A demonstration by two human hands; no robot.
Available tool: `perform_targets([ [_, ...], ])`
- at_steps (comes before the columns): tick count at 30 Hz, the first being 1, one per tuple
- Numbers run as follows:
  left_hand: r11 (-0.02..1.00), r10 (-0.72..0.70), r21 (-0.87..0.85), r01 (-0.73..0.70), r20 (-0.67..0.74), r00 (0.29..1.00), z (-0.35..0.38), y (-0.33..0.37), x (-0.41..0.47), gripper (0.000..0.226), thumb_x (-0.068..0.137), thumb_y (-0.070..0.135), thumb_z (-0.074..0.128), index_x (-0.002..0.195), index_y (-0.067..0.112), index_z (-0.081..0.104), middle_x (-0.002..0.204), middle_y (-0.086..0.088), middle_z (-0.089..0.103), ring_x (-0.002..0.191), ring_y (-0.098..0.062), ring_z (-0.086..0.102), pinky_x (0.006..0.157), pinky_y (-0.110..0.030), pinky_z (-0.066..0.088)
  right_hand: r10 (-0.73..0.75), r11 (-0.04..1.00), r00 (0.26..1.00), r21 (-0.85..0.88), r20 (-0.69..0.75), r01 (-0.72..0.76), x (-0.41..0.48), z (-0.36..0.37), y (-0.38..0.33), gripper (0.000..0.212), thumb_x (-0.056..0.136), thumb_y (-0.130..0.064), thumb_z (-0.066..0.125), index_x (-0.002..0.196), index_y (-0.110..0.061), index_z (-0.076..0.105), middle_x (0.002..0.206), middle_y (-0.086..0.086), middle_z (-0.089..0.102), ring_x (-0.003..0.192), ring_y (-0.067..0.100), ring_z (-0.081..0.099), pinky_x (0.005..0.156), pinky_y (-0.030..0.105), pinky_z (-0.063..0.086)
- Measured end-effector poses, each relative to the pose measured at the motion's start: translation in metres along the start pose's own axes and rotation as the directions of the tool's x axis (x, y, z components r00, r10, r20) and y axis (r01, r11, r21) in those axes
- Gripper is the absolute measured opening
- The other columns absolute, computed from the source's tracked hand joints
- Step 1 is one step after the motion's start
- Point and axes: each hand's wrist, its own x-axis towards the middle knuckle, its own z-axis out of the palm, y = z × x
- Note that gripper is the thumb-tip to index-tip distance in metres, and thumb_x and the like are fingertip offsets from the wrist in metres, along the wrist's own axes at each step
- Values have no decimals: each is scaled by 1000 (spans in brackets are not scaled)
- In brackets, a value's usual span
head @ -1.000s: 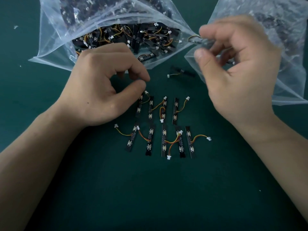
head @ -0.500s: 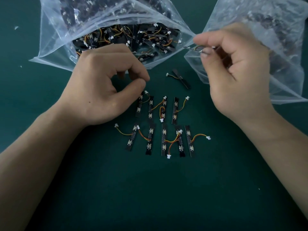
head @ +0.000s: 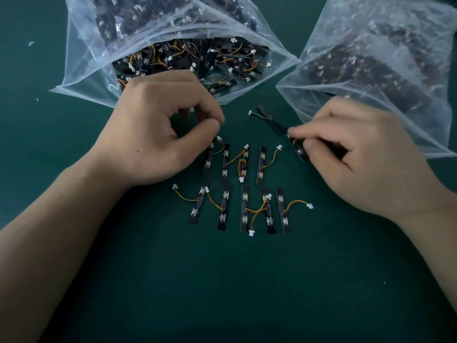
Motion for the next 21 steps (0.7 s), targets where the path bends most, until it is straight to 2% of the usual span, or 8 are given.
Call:
perform_targets([
  [3, 1000, 1, 8, -1, 6, 1000, 0, 0, 0, 10, 92, 7, 68, 90, 7, 78, 90, -3, 69, 82, -17, 66, 74, -37, 50, -76, 997, 995, 16, 64, 76, -3, -6, 4, 26, 100, -19, 62, 120, -19, 79, 93, -6, 65, 67, 15, 57, 57, 39, 47],
  [6, 1000, 2, 4, -2, 10, 1000, -1, 0, 0, 10, 92, 7, 68, 90, 7, 78, 90, -1, 68, 82, -12, 64, 75, -32, 50, -63, 995, 993, 82, 103, 54, -2, -8, 3, 21, 96, -30, 70, 110, -20, 80, 91, -9, 64, 77, 7, 61, 65, 34, 50],
  [11, 1000, 1, 5, -1, 13, 1000, -1, 1, 0, 10, 93, 7, 68, 90, 6, 78, 89, -1, 67, 80, -13, 64, 74, -32, 49, -67, 987, 988, 153, 137, 46, 0, -6, 2, 13, 91, -33, 74, 95, -21, 78, 89, -12, 64, 81, 10, 63, 68, 32, 49],
  [17, 1000, 3, 8, -3, 19, 1000, -1, 1, 0, 10, 93, 9, 68, 91, 7, 78, 89, 2, 67, 81, -14, 64, 74, -31, 50, -81, 986, 991, 153, 109, 64, 0, -4, 1, 20, 91, -37, 78, 88, -17, 77, 85, -9, 65, 76, 6, 60, 67, 25, 46],
  [21, 1000, 2, 11, -2, 22, 1000, -1, 1, 0, 10, 94, 9, 68, 91, 8, 78, 89, 2, 67, 81, -10, 64, 75, -29, 49, -72, 985, 993, 164, 91, 56, 1, -3, 0, 17, 92, -35, 78, 86, -19, 78, 83, -10, 66, 74, 7, 61, 65, 26, 47],
])
